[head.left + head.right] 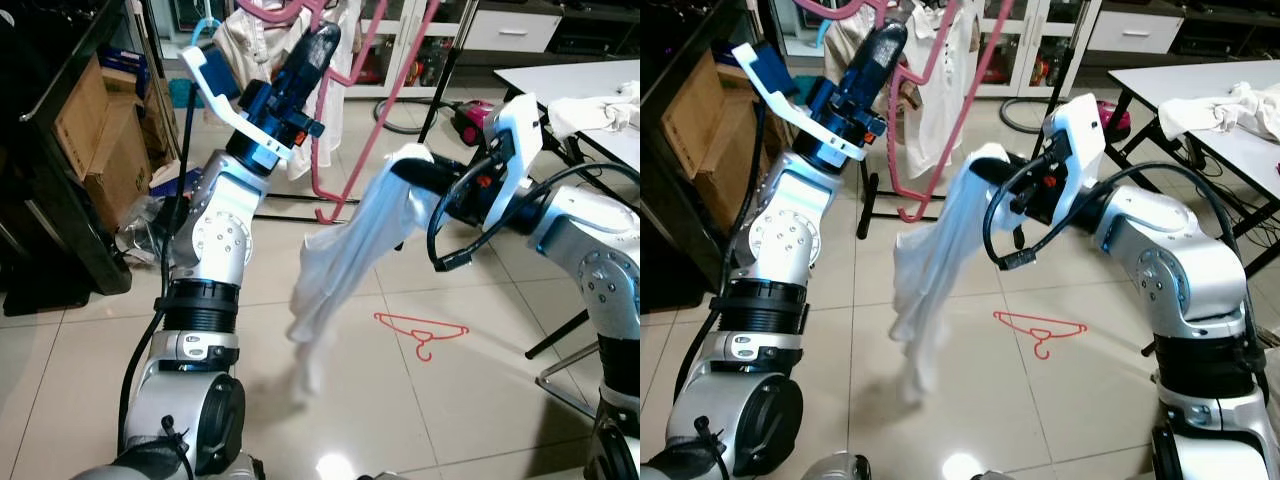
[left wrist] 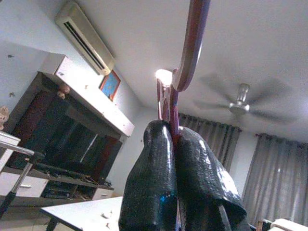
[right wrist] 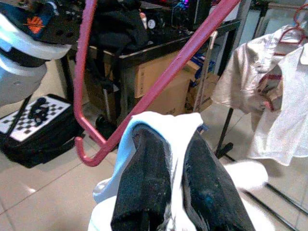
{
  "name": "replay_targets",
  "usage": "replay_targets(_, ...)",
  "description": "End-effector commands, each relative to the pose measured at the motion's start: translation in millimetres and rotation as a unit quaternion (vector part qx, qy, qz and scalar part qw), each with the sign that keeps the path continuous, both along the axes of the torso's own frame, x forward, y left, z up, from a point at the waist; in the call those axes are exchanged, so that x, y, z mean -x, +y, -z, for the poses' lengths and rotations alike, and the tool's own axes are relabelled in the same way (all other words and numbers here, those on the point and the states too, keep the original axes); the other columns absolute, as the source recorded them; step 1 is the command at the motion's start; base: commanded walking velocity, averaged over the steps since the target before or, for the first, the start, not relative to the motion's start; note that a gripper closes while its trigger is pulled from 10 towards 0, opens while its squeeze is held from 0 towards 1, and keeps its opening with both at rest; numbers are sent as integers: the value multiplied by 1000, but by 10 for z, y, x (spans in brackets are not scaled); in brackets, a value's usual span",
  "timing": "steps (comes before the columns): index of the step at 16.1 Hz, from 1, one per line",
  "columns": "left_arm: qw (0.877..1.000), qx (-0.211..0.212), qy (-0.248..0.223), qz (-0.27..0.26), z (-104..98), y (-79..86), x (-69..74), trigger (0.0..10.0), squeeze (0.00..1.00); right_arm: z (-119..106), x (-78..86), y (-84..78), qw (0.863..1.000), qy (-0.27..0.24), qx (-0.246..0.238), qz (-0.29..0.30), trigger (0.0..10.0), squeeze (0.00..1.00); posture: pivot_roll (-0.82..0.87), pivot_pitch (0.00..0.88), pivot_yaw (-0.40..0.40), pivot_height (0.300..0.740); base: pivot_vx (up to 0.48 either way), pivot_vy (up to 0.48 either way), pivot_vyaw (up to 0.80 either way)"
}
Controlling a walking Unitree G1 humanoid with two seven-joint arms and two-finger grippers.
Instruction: Hang hanger
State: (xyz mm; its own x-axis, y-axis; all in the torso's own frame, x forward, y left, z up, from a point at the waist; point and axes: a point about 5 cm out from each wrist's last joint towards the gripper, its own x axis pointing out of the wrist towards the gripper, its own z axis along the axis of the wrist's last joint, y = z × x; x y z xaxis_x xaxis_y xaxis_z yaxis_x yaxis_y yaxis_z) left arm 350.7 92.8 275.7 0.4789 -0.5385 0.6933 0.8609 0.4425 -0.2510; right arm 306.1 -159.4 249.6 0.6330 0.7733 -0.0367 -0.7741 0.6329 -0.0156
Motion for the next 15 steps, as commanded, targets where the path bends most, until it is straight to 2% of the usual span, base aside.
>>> replay_targets(1, 1000, -9, -14, 9, -53, -49, 7, 10000, 0, -97, 62, -33, 1000, -16, 0, -8, 10000, 0, -118, 71, -60, 740, 0, 0, 0)
replay_targets(6, 1000, -19, -13, 18, -20, -76, 21, 10000, 0, -231, 141, -13, 999, -20, -18, -32, 10000, 0, -126, 82, -54, 740, 0, 0, 0)
replay_targets(9, 999, -23, -12, 22, 7, -107, 13, 10000, 0, -447, 186, 44, 996, -27, -63, -51, 10000, 0, -129, 78, -52, 740, 0, 0, 0)
replay_targets(15, 999, -15, -17, 36, 13, -159, 53, 10000, 0, -791, 104, -7, 990, -46, -131, -15, 10000, 0, -128, 48, -55, 740, 0, 0, 0)
